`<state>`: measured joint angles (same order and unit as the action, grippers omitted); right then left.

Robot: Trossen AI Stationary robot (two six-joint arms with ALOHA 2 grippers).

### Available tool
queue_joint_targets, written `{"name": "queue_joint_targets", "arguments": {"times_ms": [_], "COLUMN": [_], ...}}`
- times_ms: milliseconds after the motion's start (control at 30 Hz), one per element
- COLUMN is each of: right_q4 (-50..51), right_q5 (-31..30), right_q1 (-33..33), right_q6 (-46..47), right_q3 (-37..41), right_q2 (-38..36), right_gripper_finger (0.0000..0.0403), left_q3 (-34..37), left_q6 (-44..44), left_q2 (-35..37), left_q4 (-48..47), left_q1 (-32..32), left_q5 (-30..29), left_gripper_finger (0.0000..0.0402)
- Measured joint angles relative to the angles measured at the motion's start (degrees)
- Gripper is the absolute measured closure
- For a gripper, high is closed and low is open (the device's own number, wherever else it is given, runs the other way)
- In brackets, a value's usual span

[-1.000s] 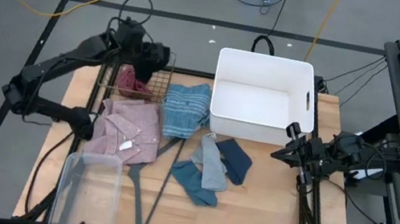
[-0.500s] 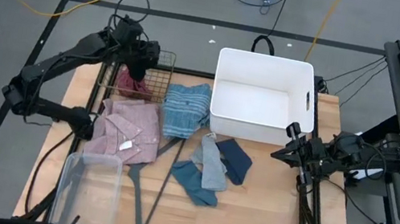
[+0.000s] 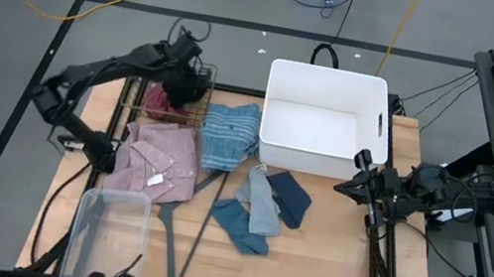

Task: Pick & Place Cloths
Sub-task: Put the black undergarment into the gold wire basket, then put the gray undergarment into the gold wire basket

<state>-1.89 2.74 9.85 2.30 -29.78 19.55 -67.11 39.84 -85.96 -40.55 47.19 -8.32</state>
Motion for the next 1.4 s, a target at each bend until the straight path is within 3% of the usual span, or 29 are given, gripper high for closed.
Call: {"name": "queue_joint_targets", "arguments": {"times_ms": [133,700,1100,1200,1400], "right_q4": [0.0,0.0,0.0,0.0,-0.01], "right_q5": [0.0,0.03,0.04,0.04,0.06], "right_q1": [0.0,0.0,0.0,0.0,0.0], "right_q6": [0.05,0.03,0.05,0.05,0.05], "right_q3": [0.0,0.02,0.02,0.02,0.04], "right_q2": [0.0,0.02,0.02,0.02,0.02], "right_gripper_finger": [0.0403,0.0403,0.0403,0.0403,0.0403], "left_q3": [0.0,-0.7,-0.7,-0.7,-0.7], "left_q6": [1.25,0.85,0.9,0.81,1.03], "left_q2": [-3.43,-3.86,-3.85,-2.79,4.41], "left_q4": [1.23,0.67,0.68,0.25,0.77], "left_q1": [0.49,0.06,-2.04,-2.06,-2.45], "left_q5": [4.56,4.9,4.89,7.51,8.14], "left_gripper_finger": [0.0401,0.0371,0.0255,0.0227,0.0209]}}
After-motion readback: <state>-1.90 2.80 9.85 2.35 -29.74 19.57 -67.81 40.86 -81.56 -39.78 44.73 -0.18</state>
